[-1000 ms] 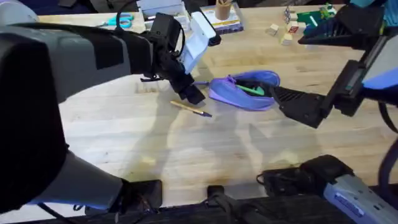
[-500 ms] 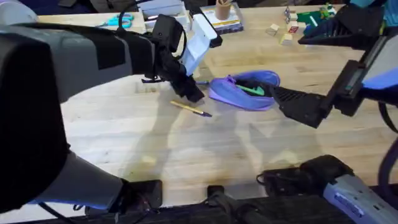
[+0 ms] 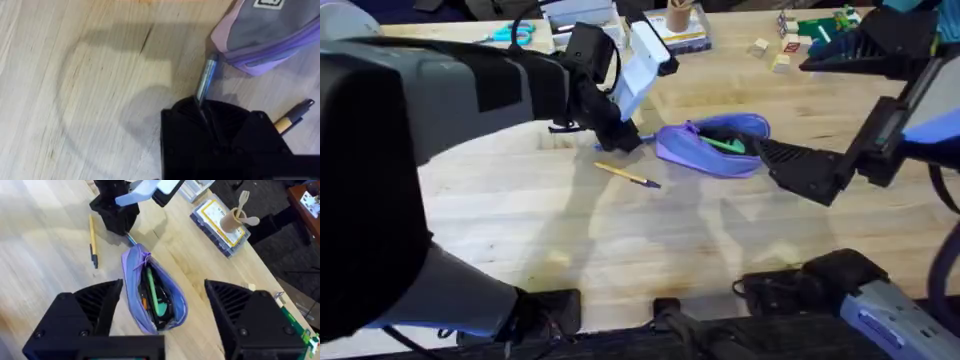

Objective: Unzip the bag, pick up the pens from the table one at a time and place them inside, then zip the bag closed.

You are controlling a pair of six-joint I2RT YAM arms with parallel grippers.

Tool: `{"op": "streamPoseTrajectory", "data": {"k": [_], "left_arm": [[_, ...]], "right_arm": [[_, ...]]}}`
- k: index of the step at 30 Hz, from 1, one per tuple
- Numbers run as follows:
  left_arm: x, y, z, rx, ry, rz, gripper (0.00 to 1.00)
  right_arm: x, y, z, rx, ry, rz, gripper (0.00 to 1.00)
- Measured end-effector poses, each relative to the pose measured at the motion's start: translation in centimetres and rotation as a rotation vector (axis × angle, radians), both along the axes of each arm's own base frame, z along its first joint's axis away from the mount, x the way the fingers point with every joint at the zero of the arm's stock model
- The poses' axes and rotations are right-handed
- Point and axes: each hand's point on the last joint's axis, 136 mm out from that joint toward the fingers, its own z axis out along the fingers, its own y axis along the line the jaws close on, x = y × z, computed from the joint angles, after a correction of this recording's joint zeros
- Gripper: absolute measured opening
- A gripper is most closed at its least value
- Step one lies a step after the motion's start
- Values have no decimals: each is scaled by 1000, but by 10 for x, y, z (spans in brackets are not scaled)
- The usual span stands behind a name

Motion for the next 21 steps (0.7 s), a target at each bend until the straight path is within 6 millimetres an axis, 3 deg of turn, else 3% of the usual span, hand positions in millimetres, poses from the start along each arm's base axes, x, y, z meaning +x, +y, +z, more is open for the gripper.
{"op": "streamPoseTrajectory", "data": {"k": [14, 21], "left_arm": [[10, 10, 6, 59, -60, 33, 40], [18, 14, 51, 36, -180, 54, 43]], "right_arm": [[0, 0, 0, 0, 0, 0, 998], [0, 0, 0, 0, 0, 0, 998]]}}
